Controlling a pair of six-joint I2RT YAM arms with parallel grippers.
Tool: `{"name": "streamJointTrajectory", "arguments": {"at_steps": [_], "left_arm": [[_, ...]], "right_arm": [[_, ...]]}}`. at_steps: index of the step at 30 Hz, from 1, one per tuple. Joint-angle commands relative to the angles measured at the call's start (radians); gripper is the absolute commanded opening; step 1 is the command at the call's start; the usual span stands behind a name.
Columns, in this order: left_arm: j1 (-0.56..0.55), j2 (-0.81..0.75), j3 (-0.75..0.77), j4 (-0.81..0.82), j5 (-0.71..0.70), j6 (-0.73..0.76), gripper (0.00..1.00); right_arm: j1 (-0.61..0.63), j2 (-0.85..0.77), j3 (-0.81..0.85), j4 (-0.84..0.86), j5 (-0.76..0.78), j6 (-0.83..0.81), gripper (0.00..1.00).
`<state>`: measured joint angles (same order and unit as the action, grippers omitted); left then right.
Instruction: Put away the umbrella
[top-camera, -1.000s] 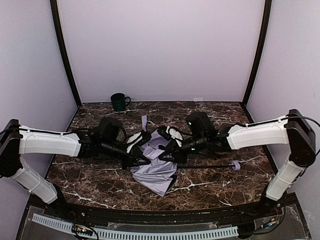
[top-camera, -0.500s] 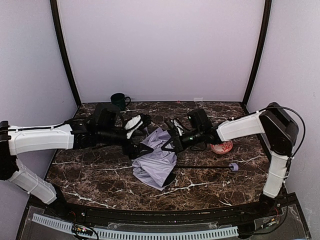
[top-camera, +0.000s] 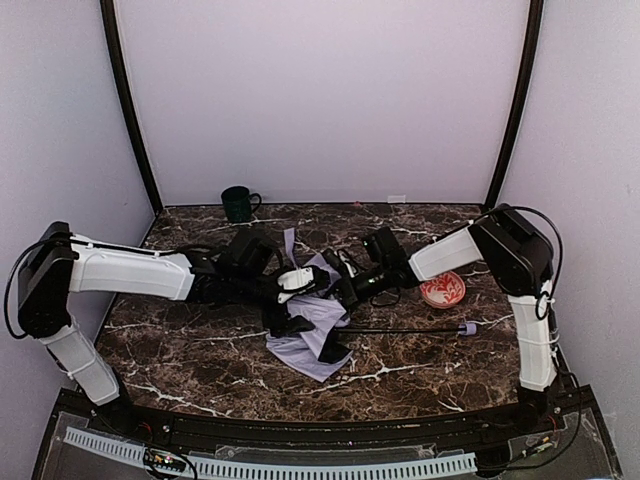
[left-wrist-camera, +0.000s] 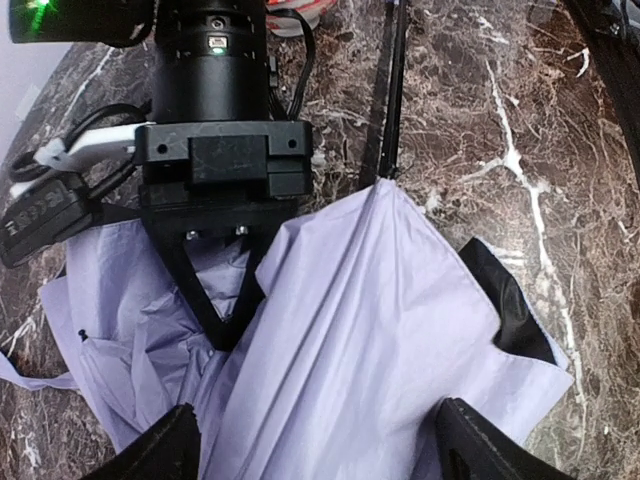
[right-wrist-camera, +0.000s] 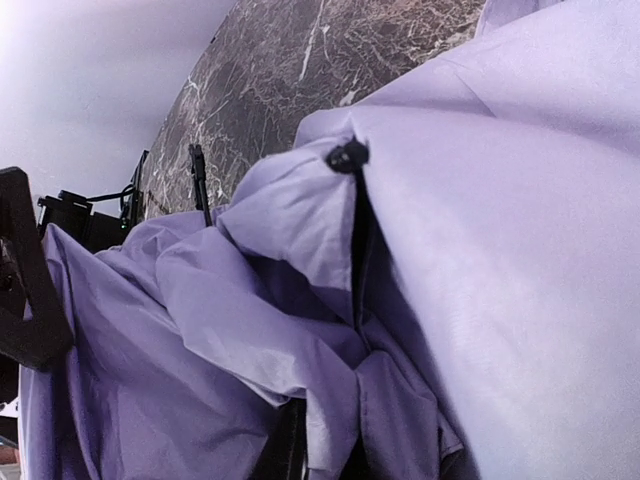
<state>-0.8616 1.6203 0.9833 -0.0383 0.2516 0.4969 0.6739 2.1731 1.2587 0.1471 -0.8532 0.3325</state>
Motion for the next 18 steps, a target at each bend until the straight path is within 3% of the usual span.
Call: {"name": "streamJointTrajectory", "arguments": {"at_steps": [1, 3, 6, 13, 18], "left_arm": [[0.002, 0.046, 0.078, 0.022, 0.018, 0.027, 0.77], [0.001, 0.063, 0.099, 0.039, 0.03, -0.002, 0.5], [0.001, 0.047, 0.113, 0.056, 0.066, -0.061, 0.01], [0.08, 0.056, 0.111, 0.083, 0.025, -0.222, 0.0], [0.125, 0.199, 0.129, 0.019, -0.074, -0.276, 0.0]], "right_arm": [[0.004, 0.062, 0.013, -0.146, 0.012, -0.084, 0.07], [0.006, 0.072, 0.022, -0.171, 0.002, -0.11, 0.08], [0.011, 0.056, 0.013, -0.19, -0.041, -0.157, 0.12], [0.035, -0.022, -0.023, -0.287, -0.137, -0.305, 0.21], [0.017, -0.093, -0.089, -0.172, -0.053, -0.198, 0.32]]}}
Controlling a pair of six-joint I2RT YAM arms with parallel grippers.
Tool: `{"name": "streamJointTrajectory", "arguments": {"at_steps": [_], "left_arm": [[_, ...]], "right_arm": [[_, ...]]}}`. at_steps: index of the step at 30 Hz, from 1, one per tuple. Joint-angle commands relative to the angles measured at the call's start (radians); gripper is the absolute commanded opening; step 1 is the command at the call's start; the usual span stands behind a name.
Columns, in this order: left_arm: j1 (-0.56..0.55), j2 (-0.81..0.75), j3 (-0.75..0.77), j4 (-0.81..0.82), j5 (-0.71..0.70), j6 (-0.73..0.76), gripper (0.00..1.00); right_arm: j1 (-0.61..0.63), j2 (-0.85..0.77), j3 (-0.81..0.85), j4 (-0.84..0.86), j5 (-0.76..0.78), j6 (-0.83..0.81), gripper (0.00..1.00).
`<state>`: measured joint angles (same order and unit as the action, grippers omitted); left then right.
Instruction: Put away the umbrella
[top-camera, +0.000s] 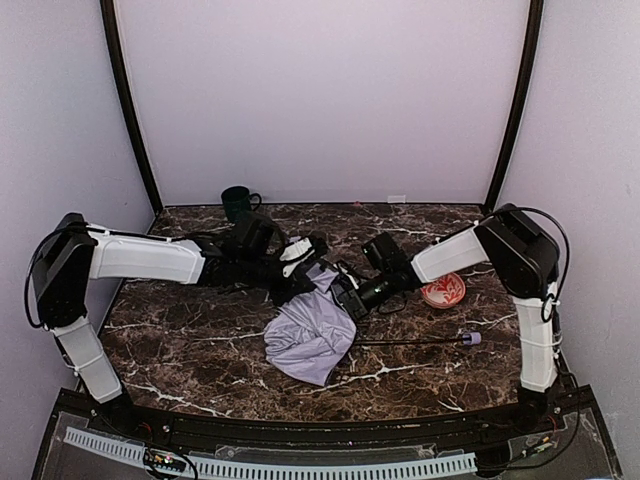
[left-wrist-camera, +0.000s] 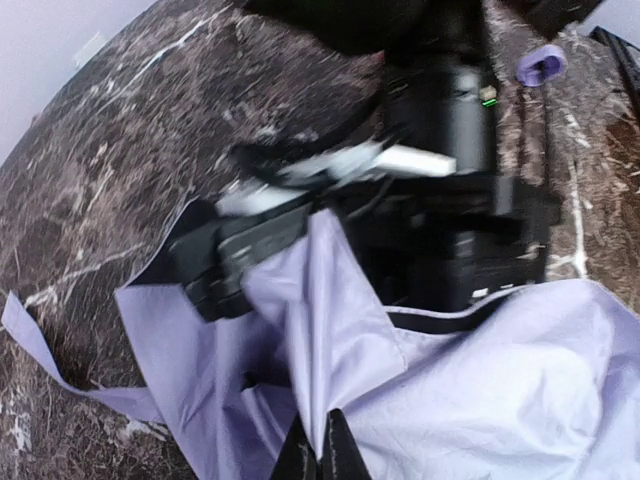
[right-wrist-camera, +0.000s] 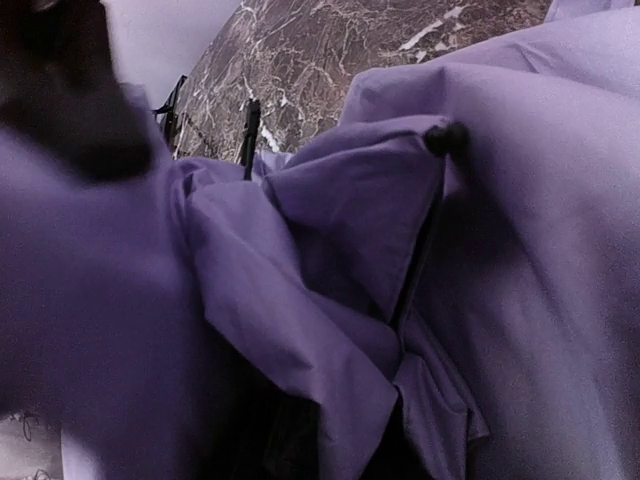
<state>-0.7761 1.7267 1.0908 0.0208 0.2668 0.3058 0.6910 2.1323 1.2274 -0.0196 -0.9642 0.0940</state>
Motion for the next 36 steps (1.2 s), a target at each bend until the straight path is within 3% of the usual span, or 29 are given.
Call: {"name": "streamJointTrajectory", "arguments": {"at_steps": [1, 6, 14, 17, 20, 24, 29, 36], "left_arm": [[0.041, 0.113, 0.018, -0.054, -0.098, -0.084, 0.0], [0.04, 0.161, -0.03, -0.056, -0.089, -0.07, 0.0], [0.04, 0.198, -0.058, -0.025, -0.069, -0.052, 0.0], [0.041, 0.2, -0.065, -0.005, -0.022, -0.04, 0.0], [0.041, 0.203, -0.072, 0.011, 0.029, -0.023, 0.0], [0.041, 0.207, -0.072, 0.008, 0.035, -0.018, 0.0], [0.04, 0.208, -0.057, -0.021, 0.042, -0.01, 0.0], [0.041, 0.205, -0.056, -0.042, 0.039, -0.002, 0.0]], "right_arm": [[-0.009, -0.064, -0.065, 0.027, 0.076, 0.079, 0.35], [-0.028, -0.144, -0.133, 0.136, 0.164, 0.207, 0.4], [-0.076, -0.391, -0.188, -0.084, 0.562, 0.159, 0.44], [-0.069, -0.489, -0.227, -0.111, 0.632, 0.119, 0.44], [0.031, -0.614, -0.307, -0.054, 0.652, -0.001, 0.45], [0.277, -0.771, -0.452, 0.13, 0.714, -0.236, 0.55], [0.501, -0.733, -0.479, 0.226, 0.893, -0.462, 0.66], [0.571, -0.492, -0.342, 0.114, 0.942, -0.703, 0.72]]}}
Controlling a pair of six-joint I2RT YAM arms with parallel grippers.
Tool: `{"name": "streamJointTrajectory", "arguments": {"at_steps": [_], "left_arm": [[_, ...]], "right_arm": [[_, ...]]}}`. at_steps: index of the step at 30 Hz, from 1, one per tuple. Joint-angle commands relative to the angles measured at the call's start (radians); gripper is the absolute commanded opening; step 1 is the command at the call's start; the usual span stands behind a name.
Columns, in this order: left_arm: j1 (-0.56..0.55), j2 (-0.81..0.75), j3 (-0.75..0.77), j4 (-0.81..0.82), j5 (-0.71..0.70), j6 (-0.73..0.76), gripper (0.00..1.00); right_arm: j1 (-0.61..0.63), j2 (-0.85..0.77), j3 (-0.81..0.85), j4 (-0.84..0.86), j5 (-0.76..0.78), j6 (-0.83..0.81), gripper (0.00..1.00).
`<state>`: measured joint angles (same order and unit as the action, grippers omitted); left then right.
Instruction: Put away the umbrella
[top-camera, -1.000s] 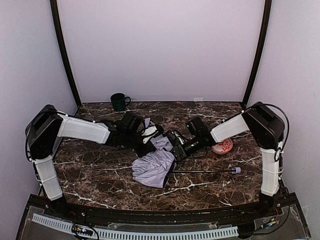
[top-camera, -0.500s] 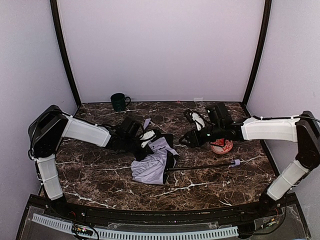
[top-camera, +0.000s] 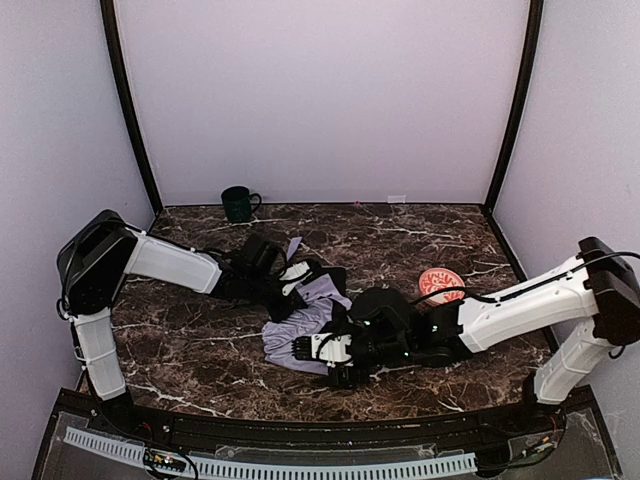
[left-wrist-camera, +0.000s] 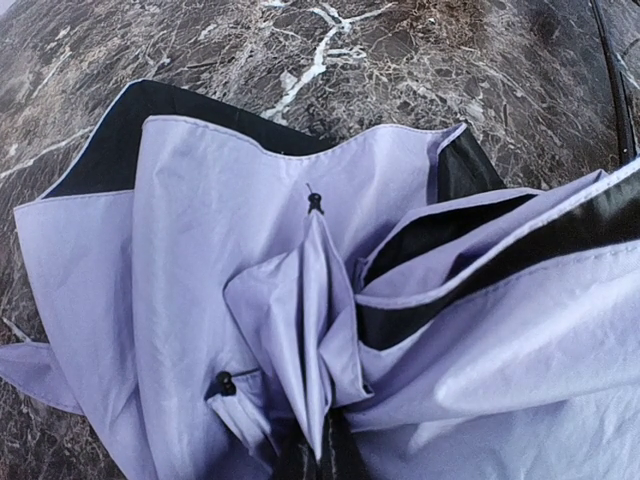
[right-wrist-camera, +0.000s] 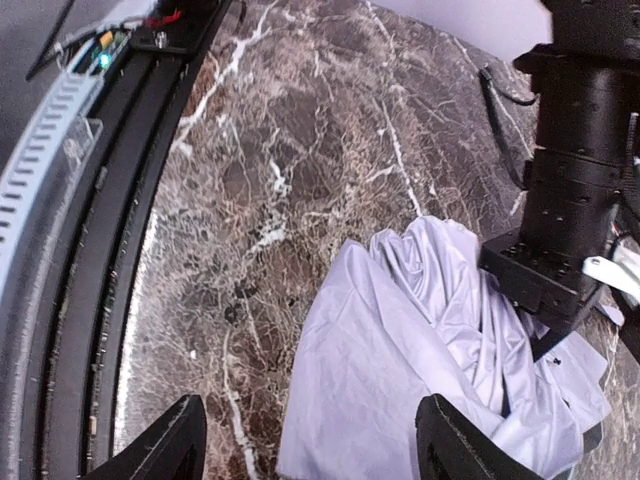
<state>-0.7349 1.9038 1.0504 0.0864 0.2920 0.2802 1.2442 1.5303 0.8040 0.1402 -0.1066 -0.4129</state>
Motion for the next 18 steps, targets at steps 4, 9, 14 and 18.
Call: {"name": "streamJointTrajectory", "arguments": {"at_steps": [4, 9, 14, 18], "left_arm": [[-0.001, 0.024, -0.018, -0.111, 0.028, 0.03, 0.0], [0.0, 0.023, -0.019, -0.118, 0.025, 0.04, 0.0], [-0.001, 0.026, -0.029, -0.105, 0.042, 0.045, 0.0], [-0.006, 0.025, -0.034, -0.1, 0.058, 0.045, 0.0]], "right_arm": [[0.011, 0.191, 0.142, -0.047, 0.23, -0.26, 0.65], [-0.007, 0.258, 0.269, -0.143, 0.348, -0.233, 0.0], [-0.07, 0.233, 0.428, -0.232, 0.17, -0.046, 0.0], [-0.187, 0.249, 0.427, -0.19, 0.067, 0.093, 0.0]]}}
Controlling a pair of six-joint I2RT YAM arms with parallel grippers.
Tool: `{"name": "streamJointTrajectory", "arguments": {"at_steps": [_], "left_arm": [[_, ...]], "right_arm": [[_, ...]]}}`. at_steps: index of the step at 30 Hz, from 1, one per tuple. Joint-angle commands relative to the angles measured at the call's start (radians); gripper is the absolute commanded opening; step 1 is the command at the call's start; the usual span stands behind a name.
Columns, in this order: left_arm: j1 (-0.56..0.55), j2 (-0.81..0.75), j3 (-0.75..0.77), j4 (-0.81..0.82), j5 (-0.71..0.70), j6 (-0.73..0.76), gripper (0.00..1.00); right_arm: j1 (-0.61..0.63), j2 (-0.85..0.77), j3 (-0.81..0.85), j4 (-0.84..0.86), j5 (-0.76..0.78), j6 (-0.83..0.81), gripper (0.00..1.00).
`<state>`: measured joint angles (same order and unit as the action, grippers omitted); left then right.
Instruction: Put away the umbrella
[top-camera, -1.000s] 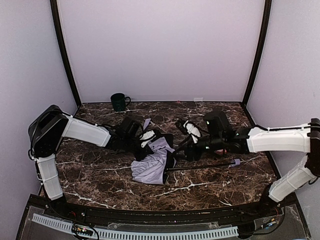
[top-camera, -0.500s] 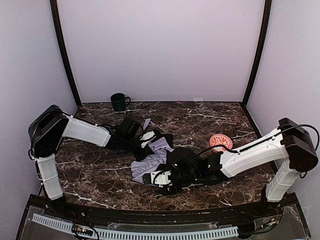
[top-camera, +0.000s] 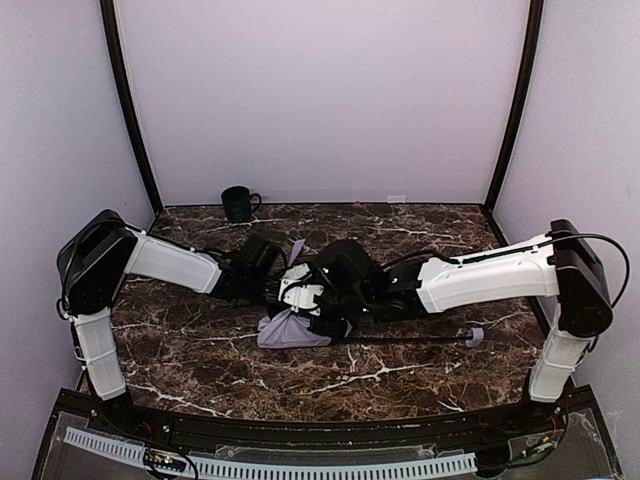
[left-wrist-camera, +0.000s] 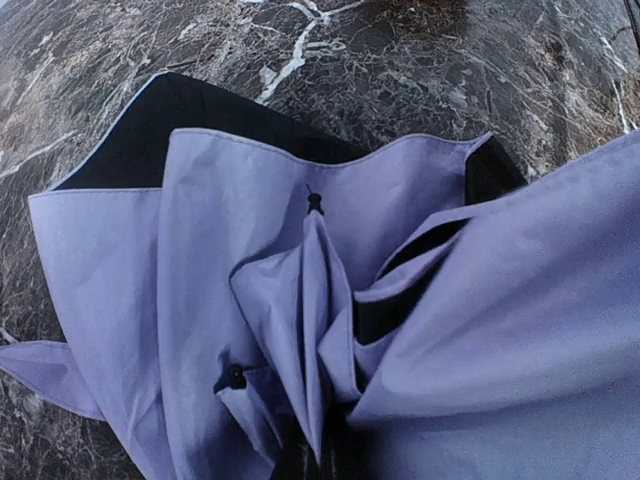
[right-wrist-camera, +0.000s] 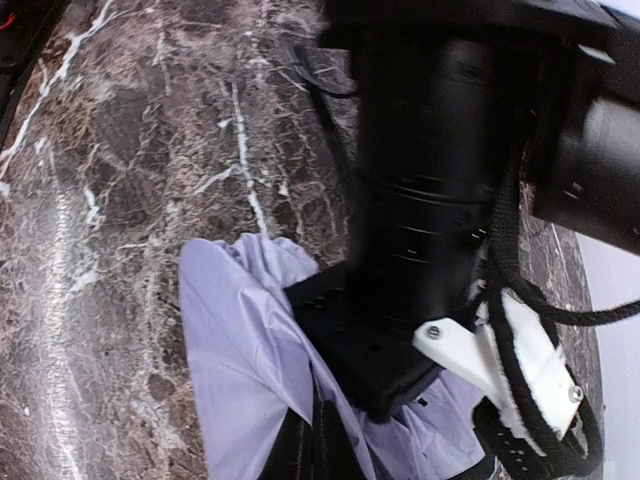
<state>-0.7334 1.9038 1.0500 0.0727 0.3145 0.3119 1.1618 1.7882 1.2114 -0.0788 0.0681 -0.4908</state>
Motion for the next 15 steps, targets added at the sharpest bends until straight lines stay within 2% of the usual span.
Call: {"name": "streamJointTrajectory", "arguments": {"at_steps": [1, 9, 15], "left_arm": [[-0.009, 0.024, -0.035, -0.081, 0.036, 0.014, 0.0], [-0.009, 0.021, -0.06, -0.033, 0.063, 0.014, 0.0], [-0.008, 0.03, -0.059, -0.016, 0.089, 0.007, 0.0]], "right_arm": [[-0.131, 0.006, 0.018, 0.034, -0.13, 0.206, 0.0], [-0.312, 0.092, -0.082, 0.216, -0.361, 0.453, 0.0], [-0.369, 0.22, -0.075, 0.211, -0.438, 0.528, 0.0]]}}
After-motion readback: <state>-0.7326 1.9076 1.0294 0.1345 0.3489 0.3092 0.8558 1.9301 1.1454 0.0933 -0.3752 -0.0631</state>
